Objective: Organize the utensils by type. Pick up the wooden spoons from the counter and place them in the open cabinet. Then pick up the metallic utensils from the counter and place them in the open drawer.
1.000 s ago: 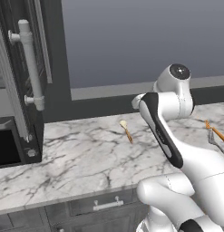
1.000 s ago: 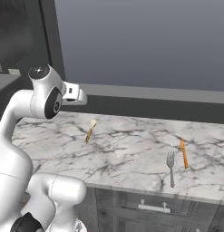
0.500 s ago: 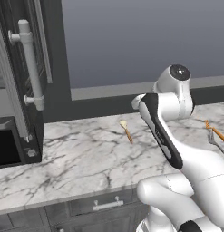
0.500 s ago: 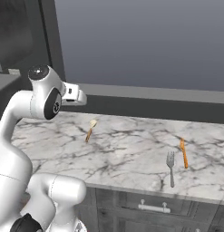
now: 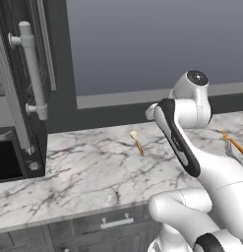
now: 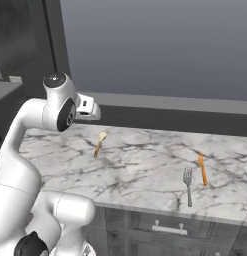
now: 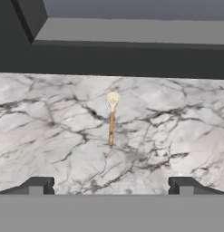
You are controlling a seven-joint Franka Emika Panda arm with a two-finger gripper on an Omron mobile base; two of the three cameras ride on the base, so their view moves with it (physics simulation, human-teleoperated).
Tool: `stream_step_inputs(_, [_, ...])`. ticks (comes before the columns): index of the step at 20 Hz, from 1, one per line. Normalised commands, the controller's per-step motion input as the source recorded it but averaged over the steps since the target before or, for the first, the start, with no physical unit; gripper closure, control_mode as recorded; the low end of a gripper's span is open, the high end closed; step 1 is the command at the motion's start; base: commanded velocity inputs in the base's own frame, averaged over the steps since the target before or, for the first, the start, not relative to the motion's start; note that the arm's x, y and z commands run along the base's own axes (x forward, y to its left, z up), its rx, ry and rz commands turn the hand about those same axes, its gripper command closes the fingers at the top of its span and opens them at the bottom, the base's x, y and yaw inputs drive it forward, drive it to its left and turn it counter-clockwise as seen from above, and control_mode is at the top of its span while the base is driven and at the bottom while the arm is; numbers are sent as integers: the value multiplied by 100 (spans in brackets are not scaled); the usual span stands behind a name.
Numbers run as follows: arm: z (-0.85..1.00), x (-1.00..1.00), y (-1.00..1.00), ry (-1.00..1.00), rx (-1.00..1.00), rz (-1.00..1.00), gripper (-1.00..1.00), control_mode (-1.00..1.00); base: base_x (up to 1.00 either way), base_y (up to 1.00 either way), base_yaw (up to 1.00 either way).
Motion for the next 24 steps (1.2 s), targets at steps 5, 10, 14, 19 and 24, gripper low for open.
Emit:
stream_step_inputs(5, [-33, 41, -22, 28, 8, 0, -100, -100, 0, 0, 0])
stream_step_inputs(10, [-29, 42, -11, 22, 10, 0, -100, -100, 0, 0, 0])
stream_step_inputs(14, [-38, 42, -6, 24, 9, 0, -100, -100, 0, 0, 0])
stream_step_inputs(19, [-52, 50, 0, 26, 1, 0, -100, -100, 0, 0, 0])
stream_step_inputs(24, [-65, 33, 9, 12, 0, 0, -100, -100, 0, 0, 0])
